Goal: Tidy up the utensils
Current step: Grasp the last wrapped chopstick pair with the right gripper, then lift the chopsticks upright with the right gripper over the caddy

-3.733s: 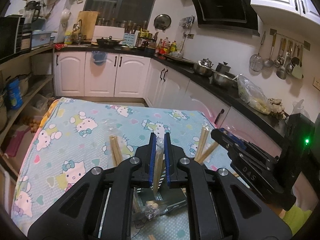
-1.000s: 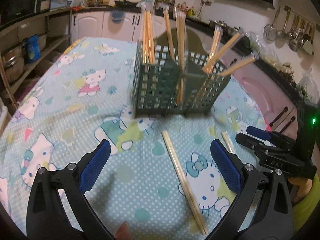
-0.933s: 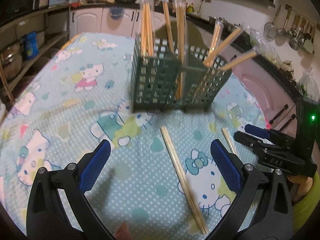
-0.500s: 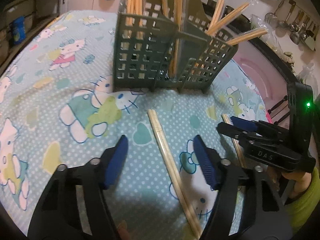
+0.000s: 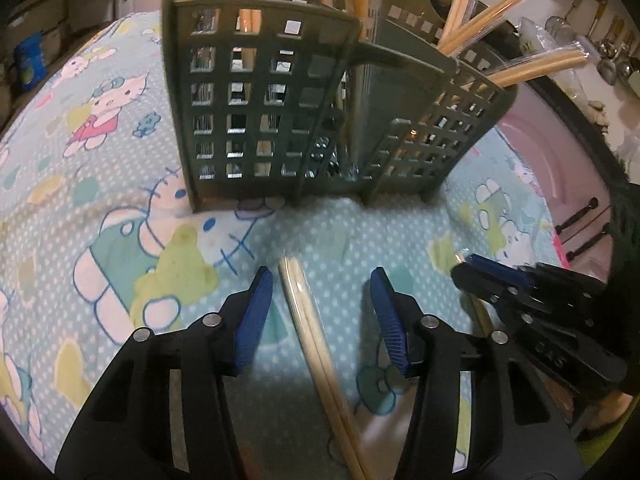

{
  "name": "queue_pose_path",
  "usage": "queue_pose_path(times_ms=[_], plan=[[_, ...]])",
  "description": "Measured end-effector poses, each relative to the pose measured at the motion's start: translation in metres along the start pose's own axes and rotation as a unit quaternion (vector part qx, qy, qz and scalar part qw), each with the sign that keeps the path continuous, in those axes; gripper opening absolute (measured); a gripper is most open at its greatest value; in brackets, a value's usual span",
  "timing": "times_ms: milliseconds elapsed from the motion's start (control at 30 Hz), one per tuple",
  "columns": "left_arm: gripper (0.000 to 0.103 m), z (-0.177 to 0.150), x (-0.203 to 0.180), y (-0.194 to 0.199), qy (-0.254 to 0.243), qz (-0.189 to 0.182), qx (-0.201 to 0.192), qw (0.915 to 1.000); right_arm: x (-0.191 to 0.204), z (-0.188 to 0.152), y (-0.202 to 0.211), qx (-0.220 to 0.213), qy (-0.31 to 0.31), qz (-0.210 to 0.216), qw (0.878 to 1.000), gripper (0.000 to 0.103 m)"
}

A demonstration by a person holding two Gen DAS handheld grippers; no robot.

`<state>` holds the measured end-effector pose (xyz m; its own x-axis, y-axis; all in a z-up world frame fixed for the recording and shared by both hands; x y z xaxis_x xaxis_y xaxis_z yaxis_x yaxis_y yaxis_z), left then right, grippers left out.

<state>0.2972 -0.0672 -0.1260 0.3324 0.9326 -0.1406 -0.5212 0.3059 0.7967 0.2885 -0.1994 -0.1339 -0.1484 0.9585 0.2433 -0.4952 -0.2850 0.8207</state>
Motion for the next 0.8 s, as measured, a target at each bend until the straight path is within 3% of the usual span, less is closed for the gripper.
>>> queue_pose_path(times_ms=[67,267,533,800], plan=[[0.019,0.002,0.005,-0.002,-0.002,0.021,0.003,0.9998,0.001,0.001,0.002,0.000,0.000,0.004,1.000,0.014],[0.005,0.003,0.017,0.002,0.009,0.009,0.003,0.9999,0.004,0.004,0.008,-0.007,-0.003,0.014,1.000,0.013],[0.002,-0.004,0.033,0.028,0.025,-0.013,-0.017,0.9994,0.001,0.005,0.022,-0.023,-0.003,0.012,1.000,0.012],[0.002,-0.008,0.041,0.051,0.022,-0.019,-0.033,0.9990,-0.005,-0.011,0.020,-0.009,-0.014,0.003,1.000,0.011]])
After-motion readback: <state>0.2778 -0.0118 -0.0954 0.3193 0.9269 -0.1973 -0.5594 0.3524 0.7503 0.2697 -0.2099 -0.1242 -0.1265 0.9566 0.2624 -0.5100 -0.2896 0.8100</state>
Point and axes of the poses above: each gripper's, at about its wrist camera, not at the fingertips, and y roughly against the way its jaws point, x to its left, z to its top, the point moved 8 cm from there along -y, roughly the way its jaws point, and after that the axes turned 12 degrees about -y, right-handed, at the moved point
